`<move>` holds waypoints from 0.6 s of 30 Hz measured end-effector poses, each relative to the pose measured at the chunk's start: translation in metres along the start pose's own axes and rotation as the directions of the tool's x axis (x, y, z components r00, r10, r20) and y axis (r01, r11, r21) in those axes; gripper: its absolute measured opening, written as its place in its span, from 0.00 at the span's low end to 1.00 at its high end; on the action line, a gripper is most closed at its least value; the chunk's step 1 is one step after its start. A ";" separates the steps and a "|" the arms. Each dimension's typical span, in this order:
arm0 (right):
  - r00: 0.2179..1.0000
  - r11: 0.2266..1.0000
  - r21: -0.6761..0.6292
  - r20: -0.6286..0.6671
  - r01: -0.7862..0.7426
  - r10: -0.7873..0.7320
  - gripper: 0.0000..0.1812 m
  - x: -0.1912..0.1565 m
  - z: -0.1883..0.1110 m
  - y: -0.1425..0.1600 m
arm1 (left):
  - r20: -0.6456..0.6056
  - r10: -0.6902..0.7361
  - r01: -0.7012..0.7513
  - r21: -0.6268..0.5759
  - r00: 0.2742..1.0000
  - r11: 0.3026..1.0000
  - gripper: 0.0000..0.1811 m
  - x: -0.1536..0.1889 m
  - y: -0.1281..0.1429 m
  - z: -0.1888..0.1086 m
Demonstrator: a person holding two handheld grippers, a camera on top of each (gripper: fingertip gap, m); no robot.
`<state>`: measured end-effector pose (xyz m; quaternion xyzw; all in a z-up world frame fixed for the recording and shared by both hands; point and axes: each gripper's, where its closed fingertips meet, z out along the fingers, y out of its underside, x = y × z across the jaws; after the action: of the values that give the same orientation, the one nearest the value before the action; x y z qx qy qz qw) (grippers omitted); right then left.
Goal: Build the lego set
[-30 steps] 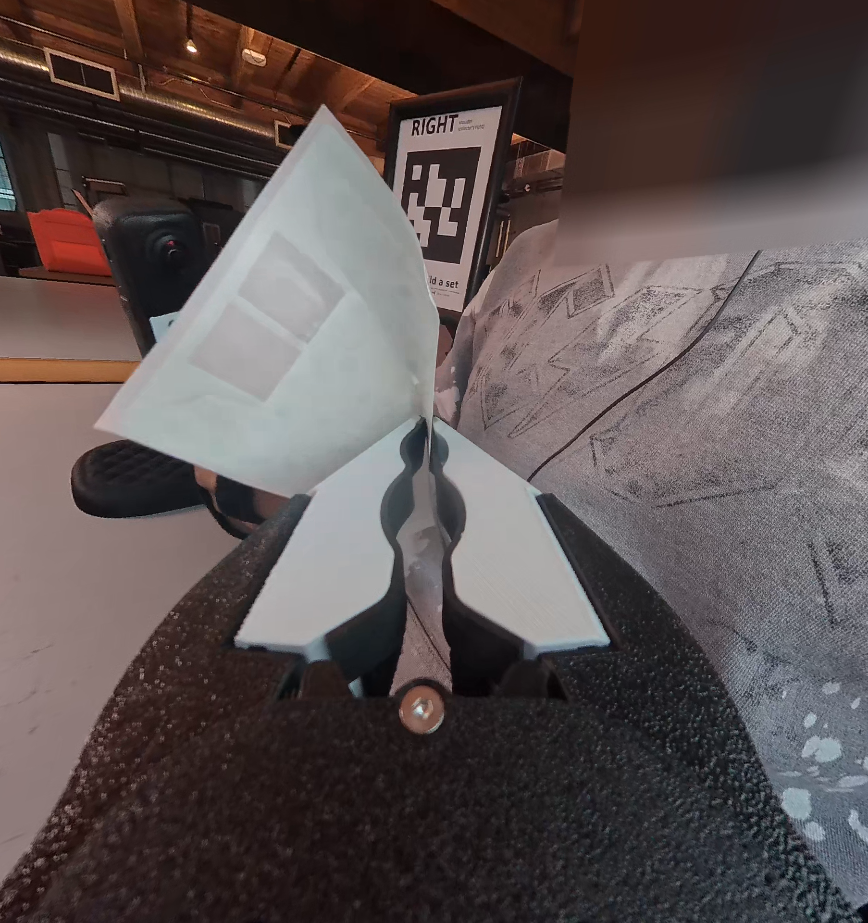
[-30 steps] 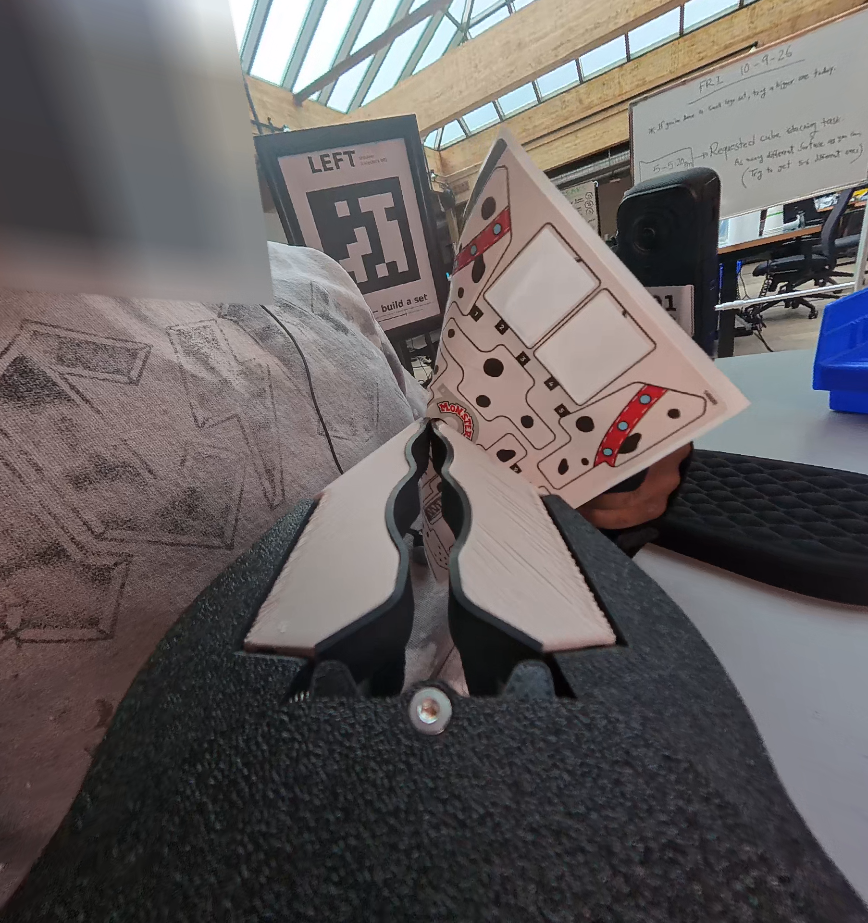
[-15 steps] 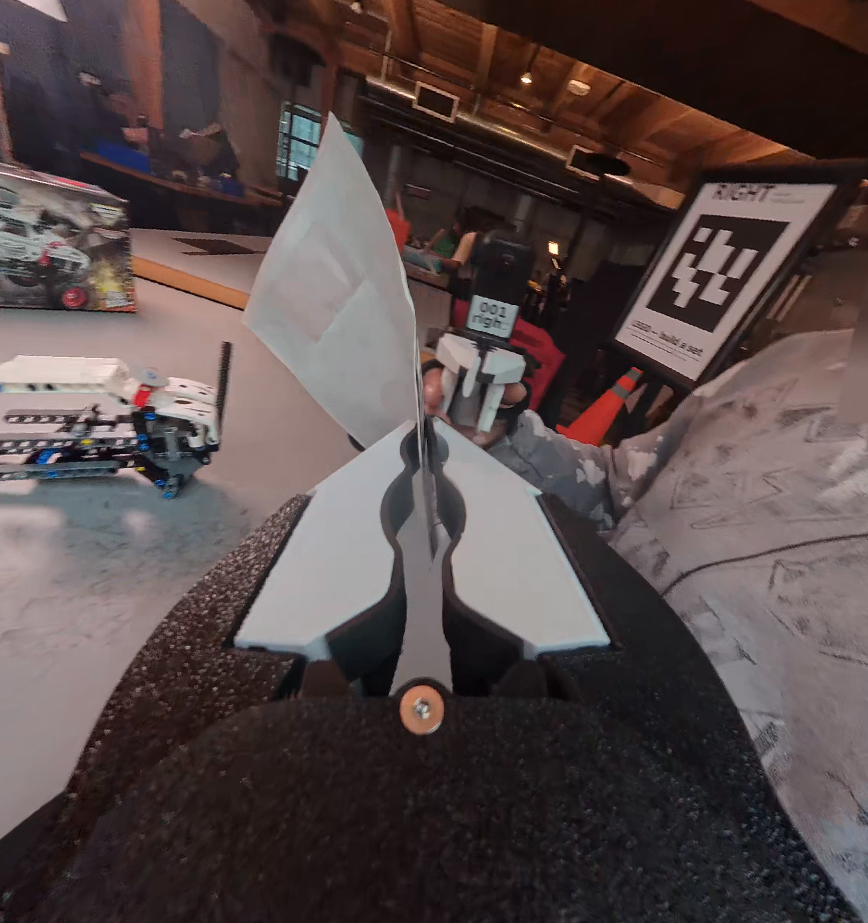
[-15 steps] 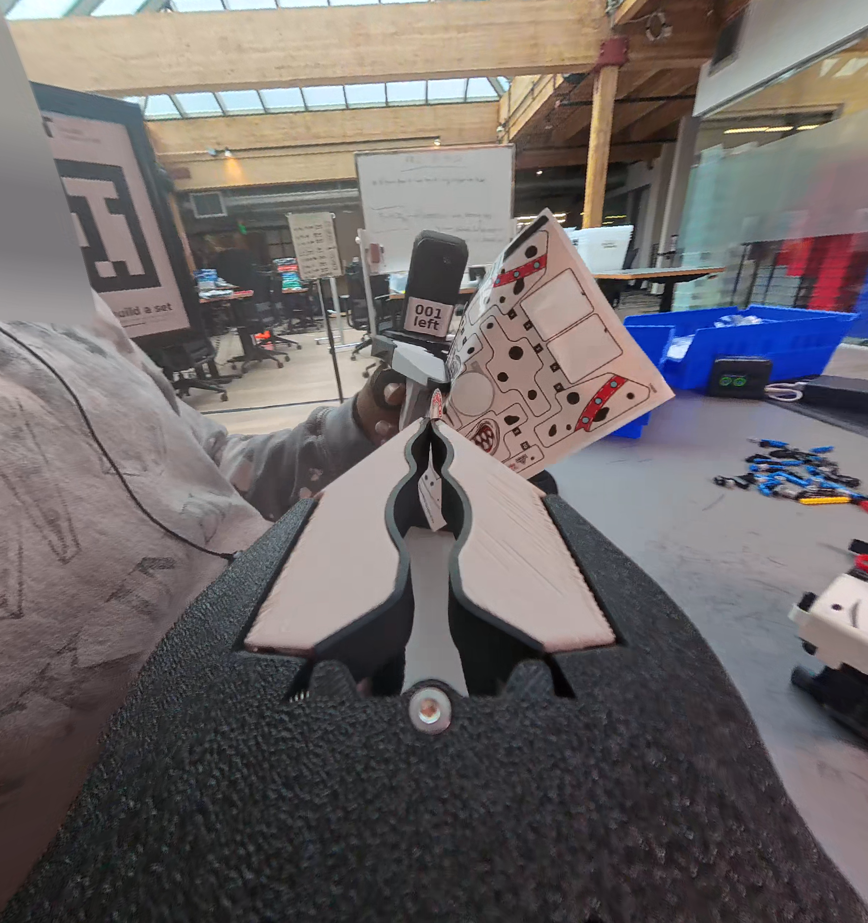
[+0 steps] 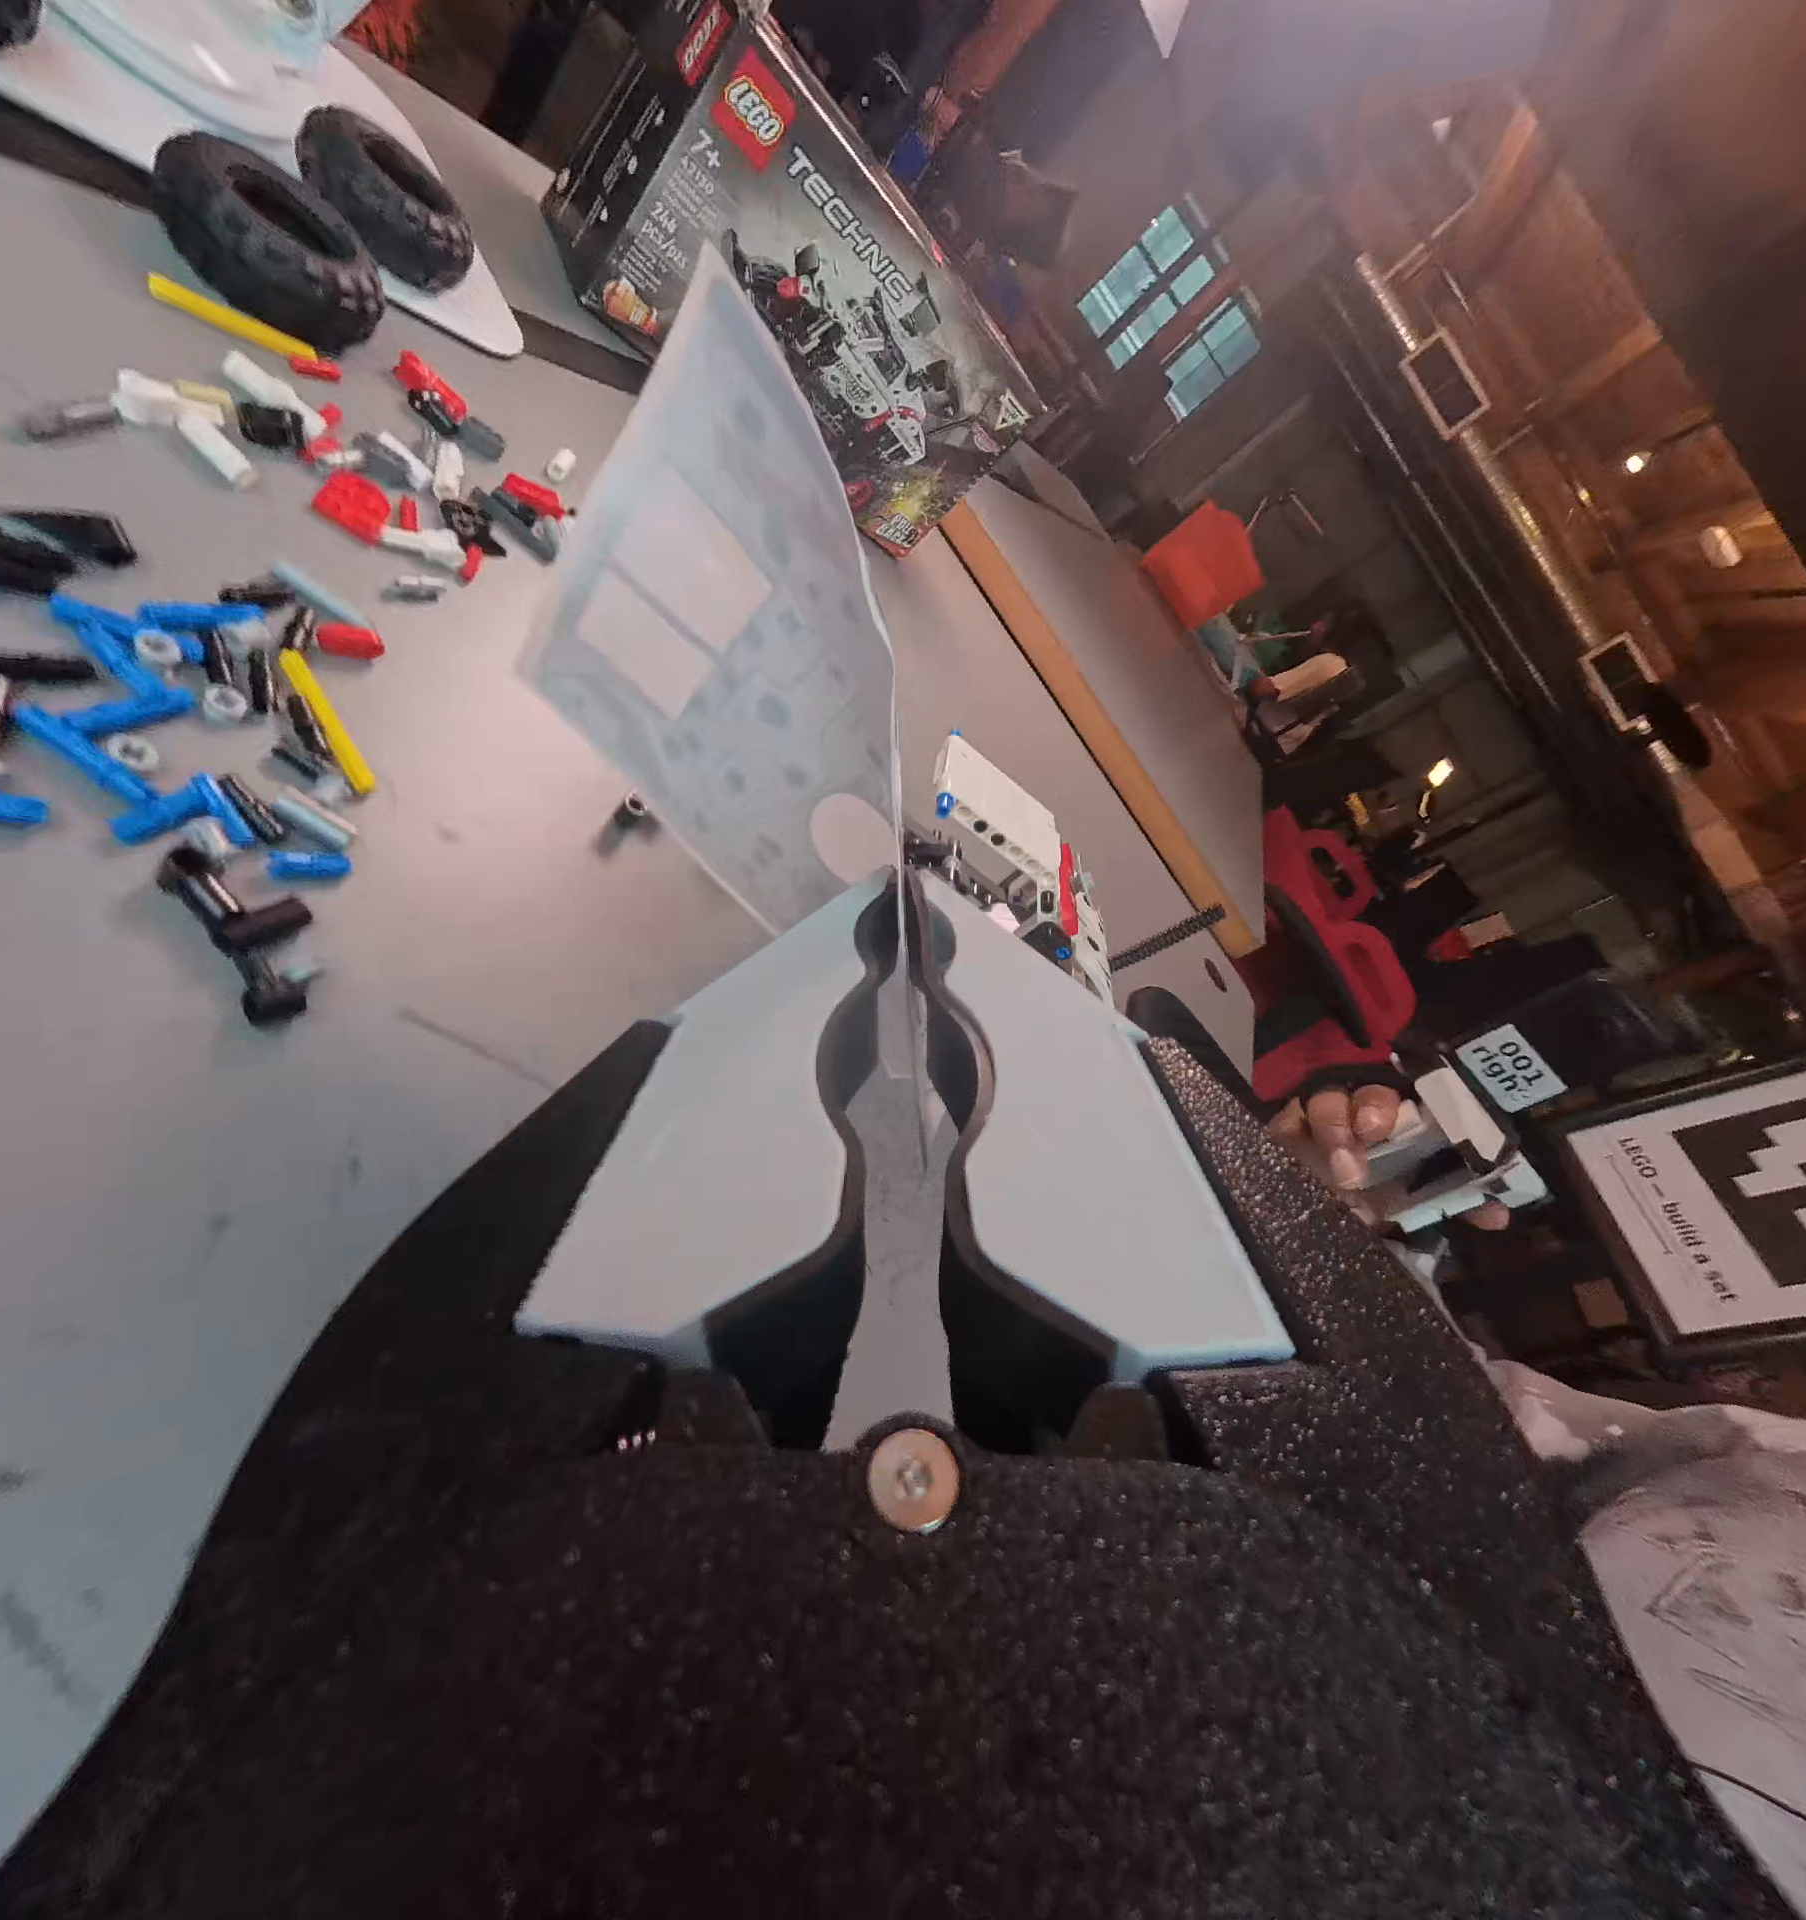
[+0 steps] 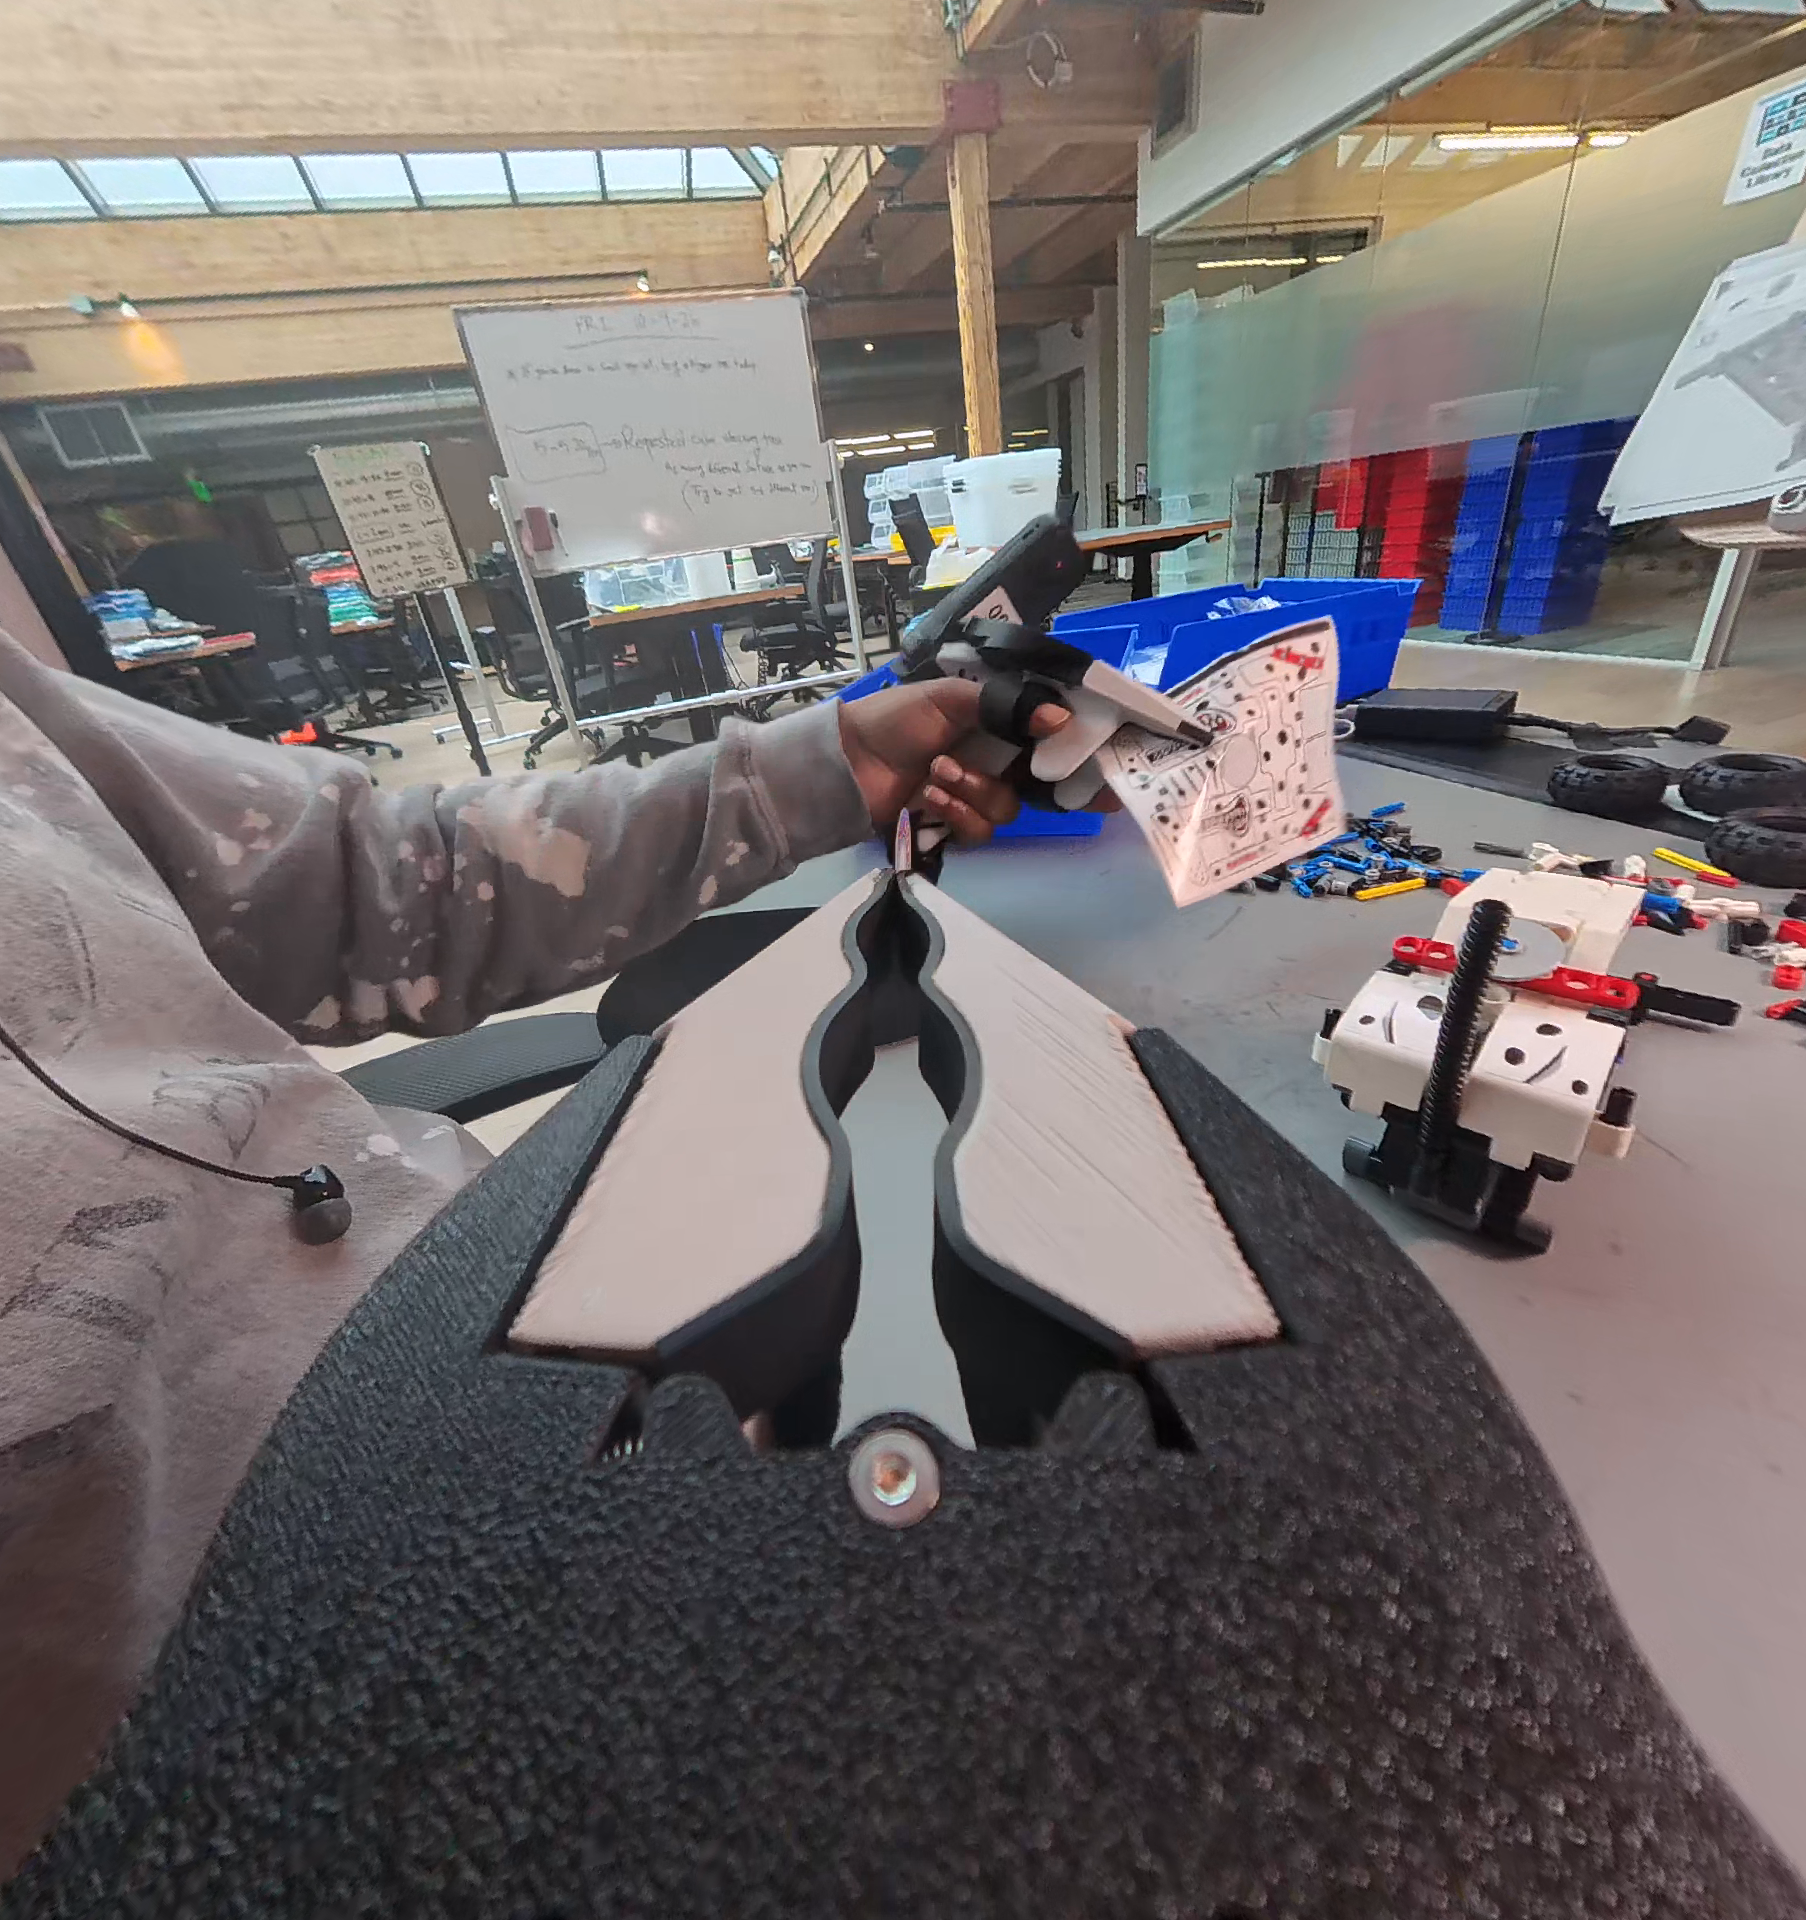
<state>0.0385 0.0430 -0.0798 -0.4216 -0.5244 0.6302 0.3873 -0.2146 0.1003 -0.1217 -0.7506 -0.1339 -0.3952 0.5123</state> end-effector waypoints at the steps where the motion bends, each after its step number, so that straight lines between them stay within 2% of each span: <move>1: 1.000 1.000 -0.002 0.000 -0.001 0.001 0.00 0.001 0.000 0.000 | 0.009 0.041 -0.041 -0.005 0.999 0.999 0.00 0.004 -0.009 0.002; 4: 1.000 1.000 -0.007 0.006 -0.016 0.016 0.00 0.005 0.001 0.001 | 0.029 0.171 -0.172 0.044 0.985 0.984 0.00 0.025 -0.060 0.007; 6: 1.000 1.000 -0.012 0.011 -0.026 0.026 0.00 0.007 0.003 0.003 | 0.118 0.193 -0.206 0.116 0.974 0.972 0.00 0.018 -0.109 0.007; 8: 0.999 0.999 -0.016 0.015 -0.029 0.029 0.00 0.008 0.005 0.005 | 0.193 0.129 -0.169 0.211 0.973 0.963 0.00 -0.001 -0.156 0.006; 10: 1.000 1.000 -0.026 0.005 -0.017 0.017 0.00 0.010 0.006 0.009 | 0.249 0.040 -0.111 0.278 0.968 0.954 0.00 -0.030 -0.189 0.007; 12: 1.000 0.999 -0.035 -0.019 0.004 -0.005 0.00 0.014 0.004 0.012 | 0.274 -0.074 -0.022 0.334 0.959 0.942 0.00 -0.064 -0.209 0.011; 14: 0.999 0.999 -0.036 -0.039 0.003 -0.004 0.00 0.019 0.001 0.013 | 0.248 -0.190 0.085 0.379 0.950 0.921 0.00 -0.095 -0.216 0.019; 18: 0.998 0.999 -0.015 -0.049 -0.041 0.040 0.00 0.028 -0.004 0.013 | 0.099 -0.334 0.258 0.448 0.937 0.856 0.00 -0.136 -0.224 0.042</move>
<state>0.0322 0.0685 -0.0961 -0.4505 -0.5111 0.6233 0.3837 -0.4199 0.2628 -0.0787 -0.6216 -0.3753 -0.3635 0.5836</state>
